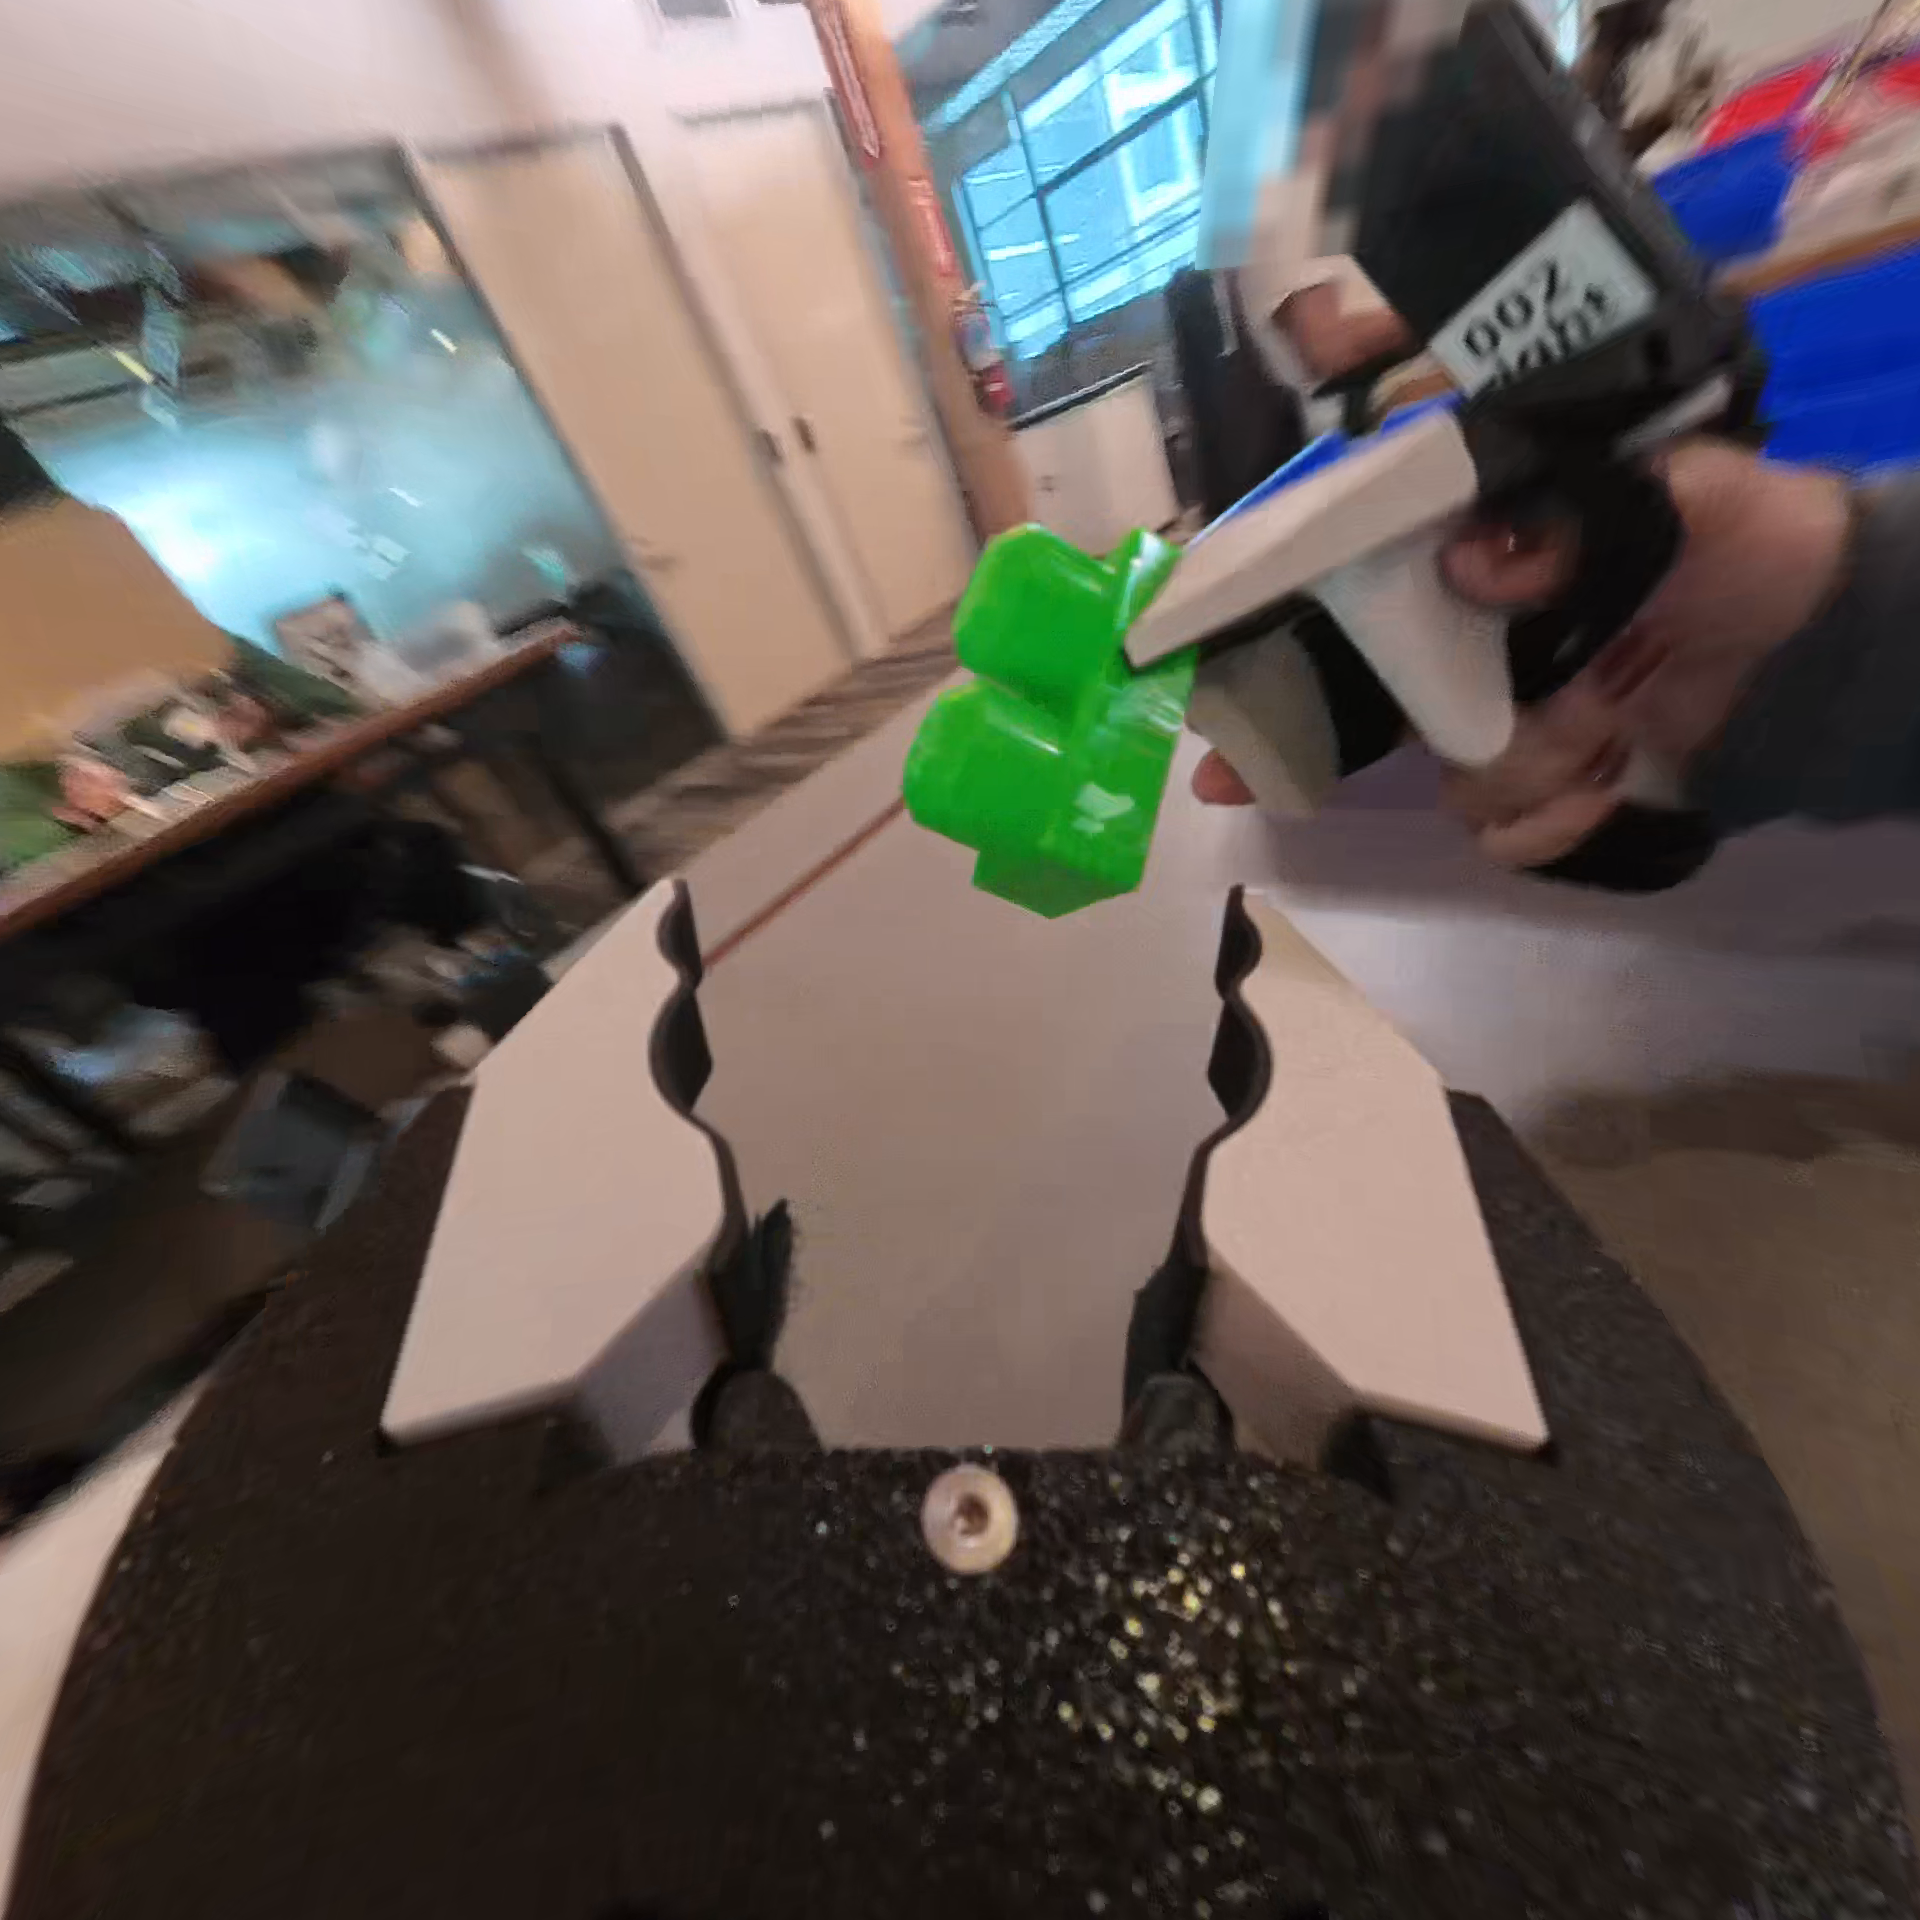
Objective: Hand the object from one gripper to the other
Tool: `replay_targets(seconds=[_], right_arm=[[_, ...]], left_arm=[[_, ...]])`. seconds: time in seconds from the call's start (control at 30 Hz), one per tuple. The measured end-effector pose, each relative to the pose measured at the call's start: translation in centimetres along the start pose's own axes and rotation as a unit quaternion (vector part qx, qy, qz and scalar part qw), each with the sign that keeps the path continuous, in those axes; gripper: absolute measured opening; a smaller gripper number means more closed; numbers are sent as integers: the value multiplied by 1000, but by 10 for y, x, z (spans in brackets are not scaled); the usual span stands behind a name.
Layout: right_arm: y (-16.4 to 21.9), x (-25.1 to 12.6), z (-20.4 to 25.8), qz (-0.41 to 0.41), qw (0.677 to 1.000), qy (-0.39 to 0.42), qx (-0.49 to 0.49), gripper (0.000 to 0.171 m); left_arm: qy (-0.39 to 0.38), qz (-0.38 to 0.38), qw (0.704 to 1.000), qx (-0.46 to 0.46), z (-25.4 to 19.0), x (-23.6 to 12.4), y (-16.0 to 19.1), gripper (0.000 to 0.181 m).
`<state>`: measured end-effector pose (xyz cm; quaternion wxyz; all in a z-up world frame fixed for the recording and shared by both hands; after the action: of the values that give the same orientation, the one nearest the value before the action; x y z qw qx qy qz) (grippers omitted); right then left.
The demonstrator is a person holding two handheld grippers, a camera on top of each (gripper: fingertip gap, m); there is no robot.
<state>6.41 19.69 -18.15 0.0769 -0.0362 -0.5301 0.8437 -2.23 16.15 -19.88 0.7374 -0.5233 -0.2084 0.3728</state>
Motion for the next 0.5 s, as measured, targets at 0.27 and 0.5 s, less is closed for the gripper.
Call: replay_targets(seconds=[0.27, 0.5], right_arm=[[18, 4, 12, 80, 985, -92, 120, 34], [18, 5, 13, 74, 991, -84, 79, 36]], left_arm=[[-24, -43, 987, 154, -28, -3, -6, 54], [26, -53, 996, 61, -24, -4, -5, 42]])
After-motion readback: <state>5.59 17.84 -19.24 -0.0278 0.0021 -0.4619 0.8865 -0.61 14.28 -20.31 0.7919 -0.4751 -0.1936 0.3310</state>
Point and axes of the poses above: each gripper's, where its closed fingertips meet, x out along the fingers, y out of its underside, z = x × y across the jaws, the point moved 4 cm from there along -x, back along the fingers, and after that the axes turned 12 degrees about y, right-handed, at the moved point
